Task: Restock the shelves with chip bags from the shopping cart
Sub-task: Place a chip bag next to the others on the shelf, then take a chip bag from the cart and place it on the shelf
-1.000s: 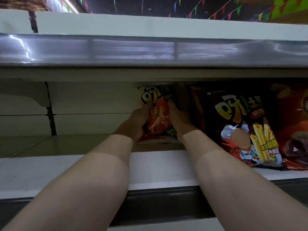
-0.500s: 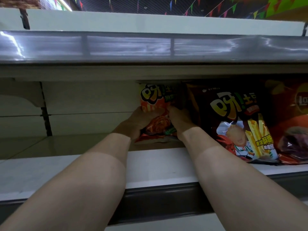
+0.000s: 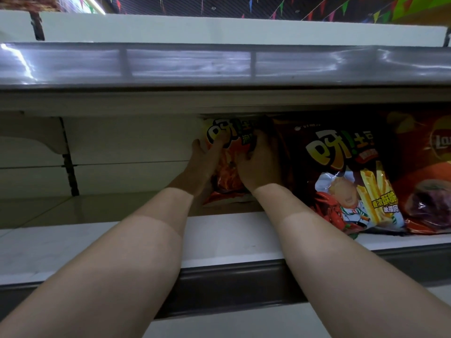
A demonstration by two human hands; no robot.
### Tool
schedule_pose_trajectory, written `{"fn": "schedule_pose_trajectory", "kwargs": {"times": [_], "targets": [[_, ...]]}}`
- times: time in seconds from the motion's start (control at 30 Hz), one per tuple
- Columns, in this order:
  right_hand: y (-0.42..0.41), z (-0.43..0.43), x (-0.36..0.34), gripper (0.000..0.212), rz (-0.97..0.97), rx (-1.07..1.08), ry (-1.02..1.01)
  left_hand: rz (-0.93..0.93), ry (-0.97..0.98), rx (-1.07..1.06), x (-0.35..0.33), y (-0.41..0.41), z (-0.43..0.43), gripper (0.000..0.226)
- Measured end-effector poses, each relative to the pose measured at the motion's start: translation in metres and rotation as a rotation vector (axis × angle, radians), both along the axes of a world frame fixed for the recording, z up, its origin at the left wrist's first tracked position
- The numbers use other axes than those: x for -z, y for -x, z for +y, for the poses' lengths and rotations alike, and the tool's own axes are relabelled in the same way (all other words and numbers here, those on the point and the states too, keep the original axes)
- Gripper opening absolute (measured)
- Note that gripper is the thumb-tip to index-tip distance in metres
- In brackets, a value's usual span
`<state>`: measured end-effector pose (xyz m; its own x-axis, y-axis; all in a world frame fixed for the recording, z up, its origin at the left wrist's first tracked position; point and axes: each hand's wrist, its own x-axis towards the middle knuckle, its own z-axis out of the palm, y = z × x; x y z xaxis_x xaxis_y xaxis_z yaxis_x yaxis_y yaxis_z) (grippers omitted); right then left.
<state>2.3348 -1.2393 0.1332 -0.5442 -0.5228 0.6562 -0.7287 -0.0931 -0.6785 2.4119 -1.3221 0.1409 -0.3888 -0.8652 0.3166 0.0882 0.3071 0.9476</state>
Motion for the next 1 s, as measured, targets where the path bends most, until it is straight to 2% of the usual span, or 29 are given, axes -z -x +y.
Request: {"fn": "schedule_pose_trajectory", "kwargs": {"times": [0.07,0.13,0.17,0.37,0.43,0.53,0.63,0.73,0.87,1.0], "targets": [[-0.002,0.004,-0.002,0.043,0.134,0.08,-0.058,0.025,0.108,-0.049,0.004,0.001,0.001,0.072],[-0.005,0.005,-0.001,0.031,0.179,0.061,-0.134,0.02,0.217,-0.061,0.009,0.004,-0.003,0.05],[-0.006,0.004,0.001,0.028,0.182,0.041,-0.174,0.012,0.252,-0.057,0.012,0.006,-0.004,0.046],[-0.007,0.003,0.001,0.023,0.197,0.053,-0.208,-0.017,0.29,-0.061,0.011,0.01,-0.006,0.055],[-0.009,0.004,0.0,0.023,0.213,0.053,-0.192,-0.023,0.249,-0.09,0.006,0.009,-0.005,0.064],[-0.014,0.005,-0.002,0.024,0.257,0.016,-0.205,-0.081,0.195,-0.246,0.0,0.002,-0.002,0.071],[-0.021,0.004,-0.004,0.026,0.298,-0.009,-0.21,-0.147,0.228,-0.451,-0.007,-0.013,0.001,0.064],[-0.029,0.005,-0.007,0.025,0.31,-0.12,-0.202,-0.16,0.224,-0.53,-0.011,-0.028,0.013,0.062],[-0.045,0.007,-0.012,0.024,0.35,-0.274,-0.221,-0.165,0.123,-0.65,-0.015,-0.049,0.037,0.058],[-0.06,0.023,-0.006,0.024,0.423,-0.407,-0.156,-0.222,0.027,-0.795,-0.016,-0.071,0.063,0.037]]}}
